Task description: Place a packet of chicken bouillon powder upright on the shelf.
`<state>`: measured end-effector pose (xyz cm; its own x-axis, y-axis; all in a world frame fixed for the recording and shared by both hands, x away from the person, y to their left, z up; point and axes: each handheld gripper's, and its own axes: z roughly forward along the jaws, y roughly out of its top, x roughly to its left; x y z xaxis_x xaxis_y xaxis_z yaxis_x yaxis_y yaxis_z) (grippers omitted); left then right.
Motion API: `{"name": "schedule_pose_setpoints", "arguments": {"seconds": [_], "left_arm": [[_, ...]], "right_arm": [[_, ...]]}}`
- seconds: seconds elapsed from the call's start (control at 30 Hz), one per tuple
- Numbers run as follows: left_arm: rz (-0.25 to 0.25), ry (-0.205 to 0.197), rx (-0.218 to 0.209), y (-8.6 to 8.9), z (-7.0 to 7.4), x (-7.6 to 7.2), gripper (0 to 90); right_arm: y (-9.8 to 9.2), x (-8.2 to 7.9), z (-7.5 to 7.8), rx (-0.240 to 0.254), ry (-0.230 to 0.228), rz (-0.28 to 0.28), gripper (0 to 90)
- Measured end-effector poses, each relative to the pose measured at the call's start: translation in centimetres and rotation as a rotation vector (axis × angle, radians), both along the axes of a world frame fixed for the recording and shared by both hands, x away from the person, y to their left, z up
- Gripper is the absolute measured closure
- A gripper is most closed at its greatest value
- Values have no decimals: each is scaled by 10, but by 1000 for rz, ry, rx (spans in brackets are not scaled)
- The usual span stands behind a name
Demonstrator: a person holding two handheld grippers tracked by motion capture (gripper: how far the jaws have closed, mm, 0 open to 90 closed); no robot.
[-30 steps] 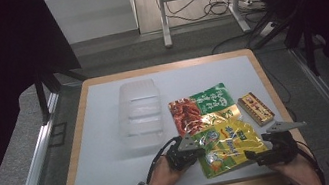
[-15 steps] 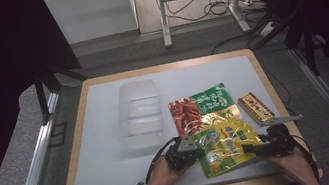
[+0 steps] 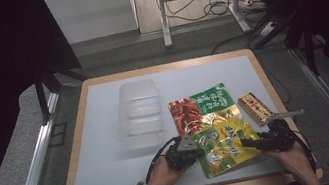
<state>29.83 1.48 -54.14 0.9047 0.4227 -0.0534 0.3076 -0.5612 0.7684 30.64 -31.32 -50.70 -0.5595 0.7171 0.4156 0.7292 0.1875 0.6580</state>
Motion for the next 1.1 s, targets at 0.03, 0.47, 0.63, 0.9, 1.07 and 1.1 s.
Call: {"name": "schedule_pose_setpoints", "arguments": {"seconds": [0.03, 0.47, 0.63, 0.9, 1.07, 1.1], "left_arm": [[0, 0, -1, 0, 0, 0, 900], [-1, -5, -3, 0, 0, 0, 899], [9, -104, 30, 0, 2, -10, 877], [52, -102, -9, 11, 8, -12, 736], [62, -104, -28, 19, 13, -14, 622], [60, -108, -23, 21, 13, -14, 593]], "right_arm": [[2, 0, 0, -14, 0, 3, 476], [4, 0, 6, -119, -17, -26, 824], [6, -4, 12, -116, -56, -24, 847], [8, -7, 26, -68, -122, 1, 852], [11, -5, 35, -45, -132, 25, 852], [11, -4, 37, -41, -136, 31, 853]]}}
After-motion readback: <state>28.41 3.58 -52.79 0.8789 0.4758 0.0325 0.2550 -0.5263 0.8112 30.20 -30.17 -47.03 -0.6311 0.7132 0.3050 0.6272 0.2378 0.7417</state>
